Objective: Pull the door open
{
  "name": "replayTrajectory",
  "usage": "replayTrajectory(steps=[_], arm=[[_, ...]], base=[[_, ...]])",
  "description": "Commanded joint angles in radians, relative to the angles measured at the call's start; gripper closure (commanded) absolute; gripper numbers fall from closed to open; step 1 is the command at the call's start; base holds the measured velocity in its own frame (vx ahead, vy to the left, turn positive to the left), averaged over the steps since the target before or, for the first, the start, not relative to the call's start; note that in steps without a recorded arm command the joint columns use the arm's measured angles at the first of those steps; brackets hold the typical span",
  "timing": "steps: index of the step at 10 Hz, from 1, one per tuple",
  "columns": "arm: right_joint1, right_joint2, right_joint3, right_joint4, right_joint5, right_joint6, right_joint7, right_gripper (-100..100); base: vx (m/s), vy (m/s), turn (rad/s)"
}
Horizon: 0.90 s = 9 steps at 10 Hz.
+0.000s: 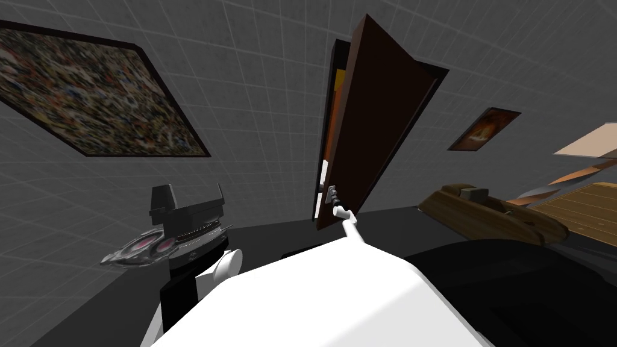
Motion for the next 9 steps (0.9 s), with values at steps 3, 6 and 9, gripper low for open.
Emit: replayTrajectory(steps=[3, 6, 9], arm=[[0.009, -0.015, 0.018, -0.006, -0.031, -0.021, -0.068, 100], [0.018, -0.032, 0.039, -0.013, -0.065, -0.045, -0.142, 100], [0.026, -0.045, 0.056, -0.019, -0.094, -0.064, -0.201, 100]], base=[[-0.040, -0.008, 0.112], [-0.034, -0.046, 0.088], [-0.046, -0.045, 0.094]])
